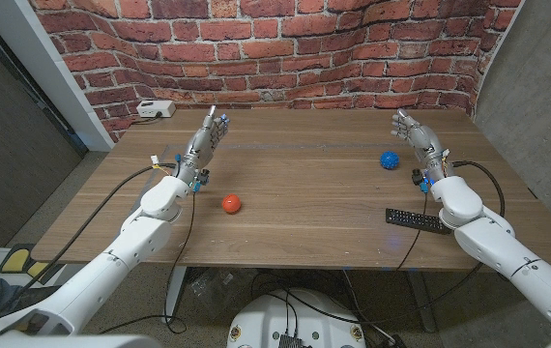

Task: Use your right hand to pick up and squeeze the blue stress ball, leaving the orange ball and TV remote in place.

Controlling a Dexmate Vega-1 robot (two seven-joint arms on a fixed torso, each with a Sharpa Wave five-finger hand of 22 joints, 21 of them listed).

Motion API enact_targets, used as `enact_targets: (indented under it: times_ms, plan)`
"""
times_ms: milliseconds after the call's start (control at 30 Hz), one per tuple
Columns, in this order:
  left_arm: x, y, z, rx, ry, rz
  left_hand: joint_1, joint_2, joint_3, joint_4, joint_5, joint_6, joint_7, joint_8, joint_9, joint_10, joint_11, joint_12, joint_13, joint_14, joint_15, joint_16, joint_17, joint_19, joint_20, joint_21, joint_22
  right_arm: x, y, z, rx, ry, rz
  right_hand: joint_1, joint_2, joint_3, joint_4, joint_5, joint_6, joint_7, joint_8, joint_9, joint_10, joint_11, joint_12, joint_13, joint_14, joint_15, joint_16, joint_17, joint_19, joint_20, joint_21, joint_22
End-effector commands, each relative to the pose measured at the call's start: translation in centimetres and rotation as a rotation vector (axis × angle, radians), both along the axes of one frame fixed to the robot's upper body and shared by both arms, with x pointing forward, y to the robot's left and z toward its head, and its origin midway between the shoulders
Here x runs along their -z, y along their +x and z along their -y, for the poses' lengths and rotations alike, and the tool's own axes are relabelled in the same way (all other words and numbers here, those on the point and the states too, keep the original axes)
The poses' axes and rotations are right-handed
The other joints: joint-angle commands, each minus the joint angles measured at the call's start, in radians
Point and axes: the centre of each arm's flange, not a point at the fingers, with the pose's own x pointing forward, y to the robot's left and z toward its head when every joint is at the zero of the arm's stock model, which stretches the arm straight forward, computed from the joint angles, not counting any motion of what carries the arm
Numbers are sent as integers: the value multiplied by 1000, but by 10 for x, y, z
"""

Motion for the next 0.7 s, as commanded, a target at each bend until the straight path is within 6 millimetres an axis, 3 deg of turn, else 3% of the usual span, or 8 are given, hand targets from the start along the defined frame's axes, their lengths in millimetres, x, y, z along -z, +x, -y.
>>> enact_targets:
  times_ms: [33,267,700]
  plan:
    - [-2,-6,4,-5,16,9,6,7,1,-3,-5,9,1,2,5,9,3,1,2,10,1,-1,3,3,-1,-1,3,-2,-3,6,26,-47,21,15,26,19,1,4,0,-6,0,2,10,-2,0,1,16,-10,3,3,24,-8,0,5]
    - [-6,-17,0,-44,21,31,9,8,0,-4,-7,12,-1,1,5,13,0,0,2,17,-1,0,3,6,-1,-2,3,-4,-2,9,74,-136,23,26,25,21,-6,2,12,-2,4,2,28,-5,5,1,29,-13,4,1,34,-9,-1,5]
    - [-2,-20,-2,-45,16,24,15,11,-1,-6,-10,19,-2,0,5,22,-1,0,2,25,-2,-1,3,8,0,-5,3,-8,-9,10,157,-228,92,36,13,18,-14,0,20,-3,5,2,42,-10,6,1,55,-22,7,0,59,-12,0,5]
